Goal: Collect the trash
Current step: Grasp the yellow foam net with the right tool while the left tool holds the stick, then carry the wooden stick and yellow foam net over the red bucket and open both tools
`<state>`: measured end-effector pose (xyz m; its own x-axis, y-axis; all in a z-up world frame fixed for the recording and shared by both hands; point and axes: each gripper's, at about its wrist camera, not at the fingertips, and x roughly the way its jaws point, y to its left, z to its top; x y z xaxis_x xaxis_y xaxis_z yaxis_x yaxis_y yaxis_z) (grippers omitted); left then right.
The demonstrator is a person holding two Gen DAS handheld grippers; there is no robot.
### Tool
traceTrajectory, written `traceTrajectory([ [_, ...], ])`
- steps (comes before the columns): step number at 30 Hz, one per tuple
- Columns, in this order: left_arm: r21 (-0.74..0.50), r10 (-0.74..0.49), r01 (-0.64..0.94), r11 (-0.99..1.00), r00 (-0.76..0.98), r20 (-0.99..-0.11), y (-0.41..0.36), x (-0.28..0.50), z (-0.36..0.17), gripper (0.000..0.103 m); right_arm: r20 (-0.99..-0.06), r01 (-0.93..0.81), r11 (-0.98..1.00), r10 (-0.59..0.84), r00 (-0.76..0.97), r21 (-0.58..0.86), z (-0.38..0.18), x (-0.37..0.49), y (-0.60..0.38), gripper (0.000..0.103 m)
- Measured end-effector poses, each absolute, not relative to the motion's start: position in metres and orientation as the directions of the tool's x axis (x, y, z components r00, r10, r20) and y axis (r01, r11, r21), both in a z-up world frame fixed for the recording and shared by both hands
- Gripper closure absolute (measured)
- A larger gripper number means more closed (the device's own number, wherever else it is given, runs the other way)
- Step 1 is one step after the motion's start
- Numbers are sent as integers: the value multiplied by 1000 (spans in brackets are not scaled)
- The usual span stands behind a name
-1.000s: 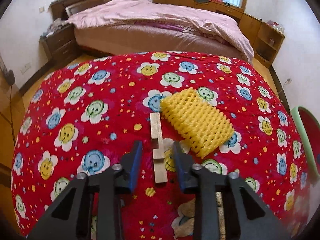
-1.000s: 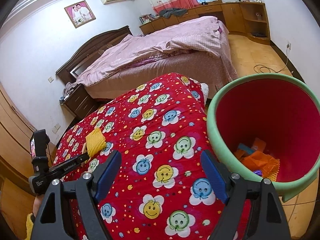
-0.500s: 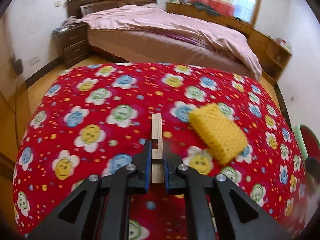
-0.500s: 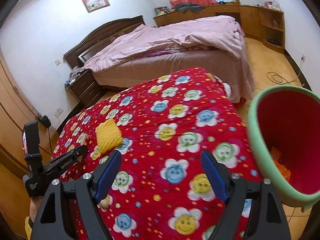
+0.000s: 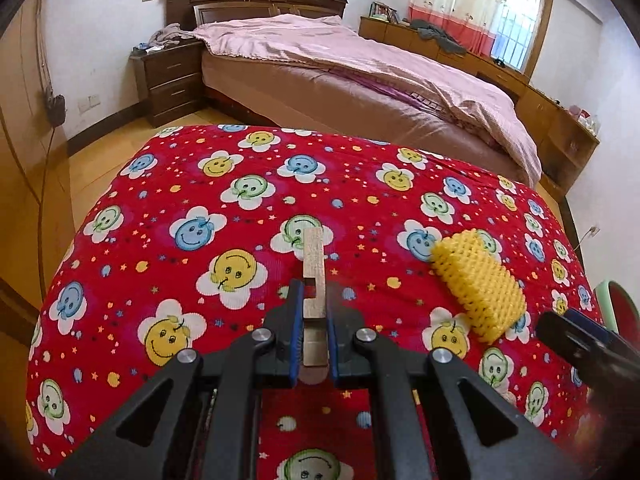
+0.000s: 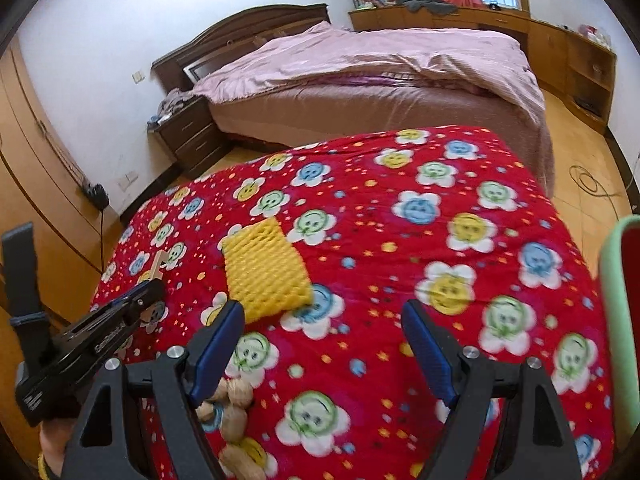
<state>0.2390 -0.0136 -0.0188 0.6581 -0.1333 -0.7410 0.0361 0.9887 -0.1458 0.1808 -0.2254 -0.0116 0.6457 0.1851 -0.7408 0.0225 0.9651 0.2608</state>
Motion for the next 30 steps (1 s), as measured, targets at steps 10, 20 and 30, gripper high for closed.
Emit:
traceTrajectory([
  [10, -162, -147, 38, 986, 655, -741, -12, 240, -21, 93, -764, -3, 966, 206, 612, 258, -28, 205, -200, 54],
  [20, -162, -151, 45, 986, 666, -731, -14, 237, -19, 93, -726, -42, 948, 270, 633, 316, -16, 192, -199, 90],
  [30, -173, -200, 108, 979, 682, -704, -27, 225, -6, 93, -658, 5, 942, 230, 717, 335, 20, 149, -231, 90],
])
